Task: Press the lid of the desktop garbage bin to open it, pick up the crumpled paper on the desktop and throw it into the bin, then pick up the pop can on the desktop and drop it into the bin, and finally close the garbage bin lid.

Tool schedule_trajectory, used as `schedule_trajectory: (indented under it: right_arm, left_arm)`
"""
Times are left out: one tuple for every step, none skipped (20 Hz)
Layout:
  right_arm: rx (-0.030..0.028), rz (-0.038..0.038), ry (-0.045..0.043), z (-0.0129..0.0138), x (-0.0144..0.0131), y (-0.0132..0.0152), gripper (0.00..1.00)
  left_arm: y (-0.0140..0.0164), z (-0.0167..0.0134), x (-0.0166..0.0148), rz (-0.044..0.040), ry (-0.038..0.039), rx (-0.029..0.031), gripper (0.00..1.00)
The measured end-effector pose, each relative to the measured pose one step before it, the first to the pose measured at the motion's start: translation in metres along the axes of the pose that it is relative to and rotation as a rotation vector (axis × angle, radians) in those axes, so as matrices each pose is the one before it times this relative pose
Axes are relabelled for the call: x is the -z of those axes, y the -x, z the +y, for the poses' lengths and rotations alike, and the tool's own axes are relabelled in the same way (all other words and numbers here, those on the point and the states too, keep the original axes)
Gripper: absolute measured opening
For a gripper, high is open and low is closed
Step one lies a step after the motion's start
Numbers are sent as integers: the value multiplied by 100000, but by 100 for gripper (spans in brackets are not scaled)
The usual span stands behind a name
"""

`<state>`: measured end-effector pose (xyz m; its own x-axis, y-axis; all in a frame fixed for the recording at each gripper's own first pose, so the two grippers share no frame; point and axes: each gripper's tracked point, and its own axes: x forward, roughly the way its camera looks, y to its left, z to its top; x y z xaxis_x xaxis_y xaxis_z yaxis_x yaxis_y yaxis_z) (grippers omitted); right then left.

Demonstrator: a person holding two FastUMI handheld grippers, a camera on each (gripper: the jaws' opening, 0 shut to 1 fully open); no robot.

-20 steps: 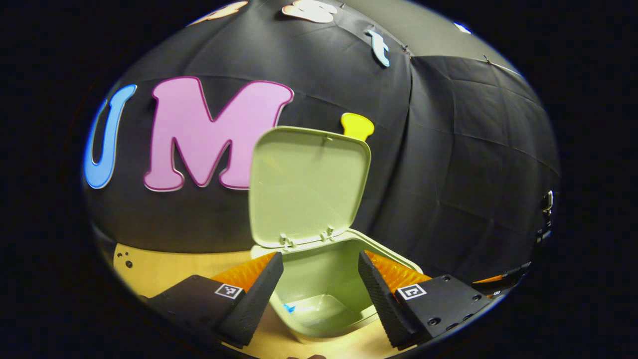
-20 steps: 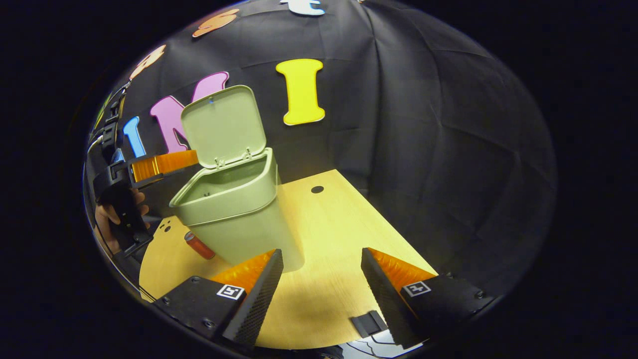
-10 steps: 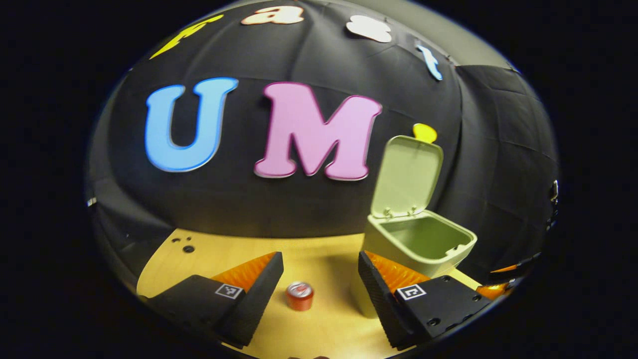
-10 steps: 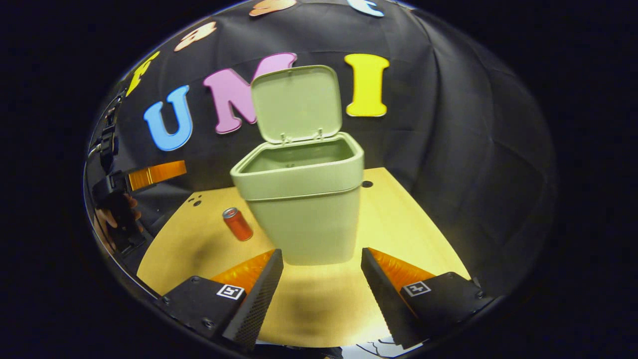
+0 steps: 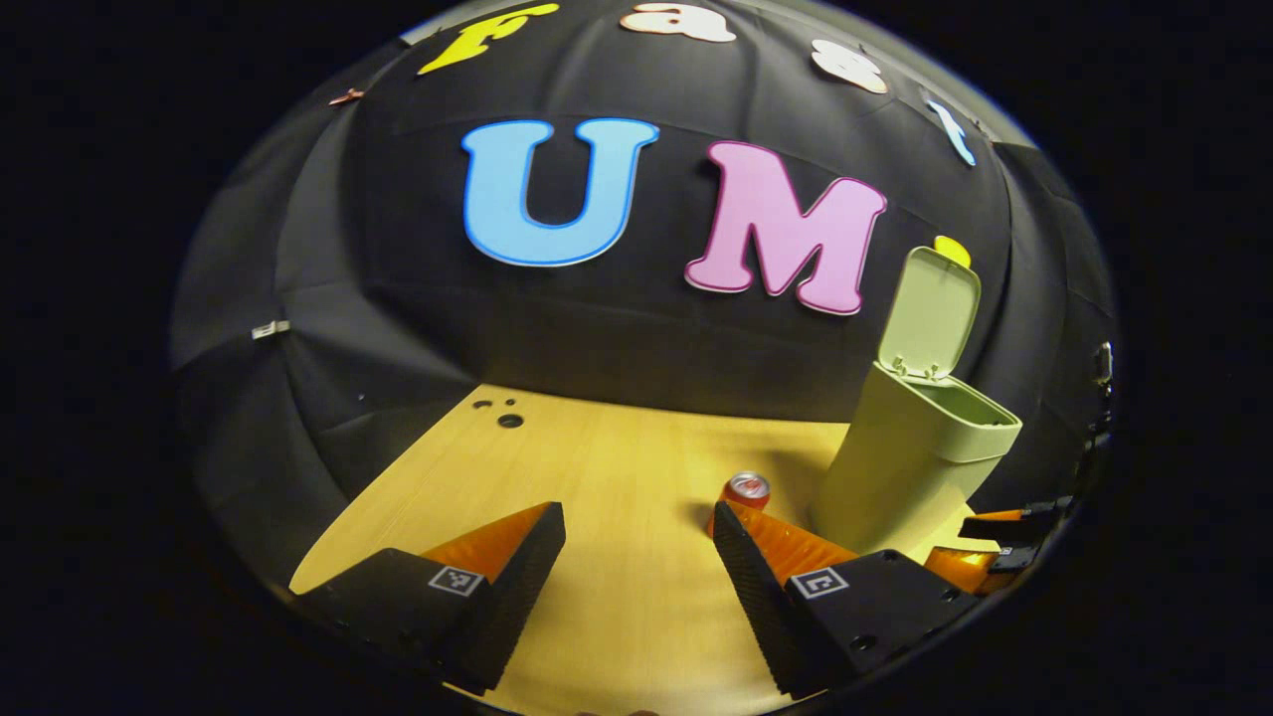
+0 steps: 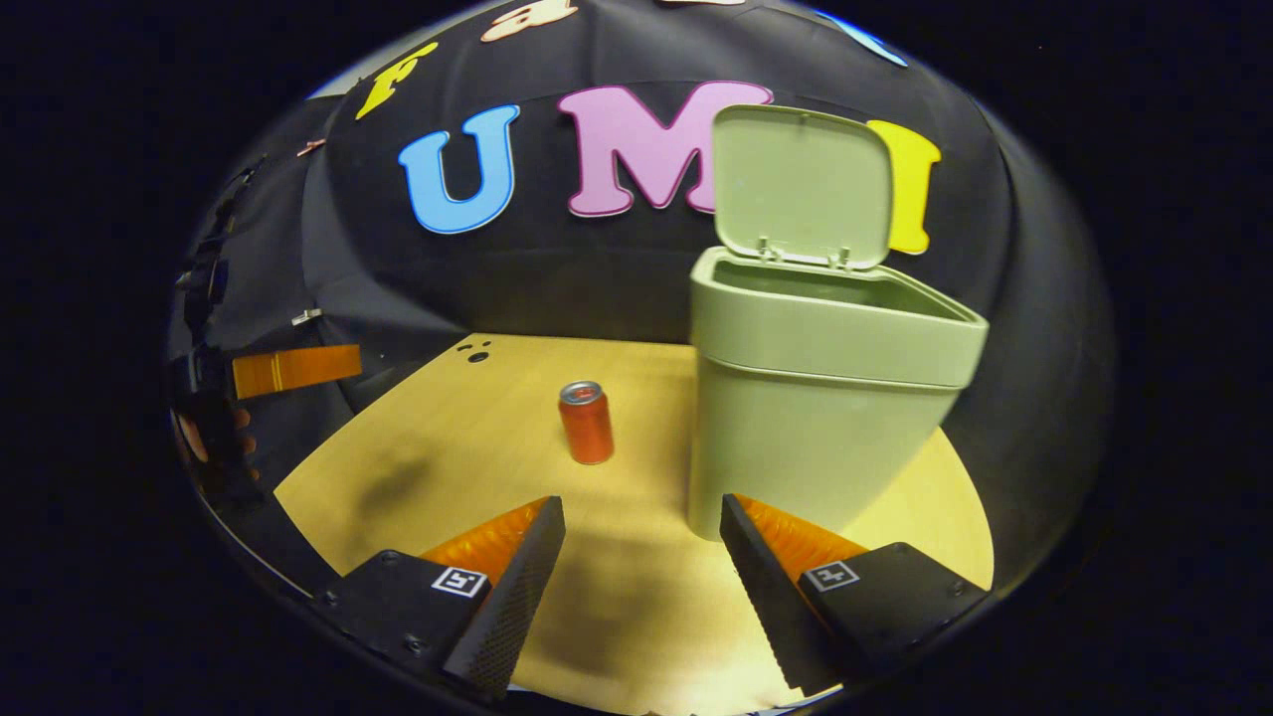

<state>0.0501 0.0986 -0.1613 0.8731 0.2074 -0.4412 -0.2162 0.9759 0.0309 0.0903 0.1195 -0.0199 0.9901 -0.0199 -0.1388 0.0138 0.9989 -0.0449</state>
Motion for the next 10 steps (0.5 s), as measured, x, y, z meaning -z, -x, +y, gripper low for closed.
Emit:
schedule_trajectory:
  right_arm:
    - [-855,-264,-226,1000,-244,-1136,99]
    - [-813,-384,27,932,-205,-1162,99]
    - [-265,-321,637,793,-171,-1215,99]
    - [-106,-337,1163,701,-148,-1230,99]
    - [367,-384,1464,499,-111,-1252,99]
    - [202,-322,1129,496,-98,-1077,99]
    - [374,-342,441,338,-65,-1117,99]
    - [946,393,-688,358,64,-1372,99]
    - [473,395,-1024,480,199,-1260,99]
    - [718,247,-452,411,83,-1100,99]
  left_arm:
    - [440,921,788,975,1175,-1402,96]
    - [382,858,895,1323,972,-1316,96]
    - [281,725,901,1408,707,-1145,96]
    - [209,782,851,1283,489,-1331,96]
    - [132,734,782,949,580,-1292,96]
    - [105,578,669,962,975,-959,96]
    - [28,512,681,824,1287,-739,96]
    - [-13,420,587,718,1431,-627,96]
    - [-42,383,692,596,1342,-506,96]
    - [-179,420,586,814,1093,-607,96]
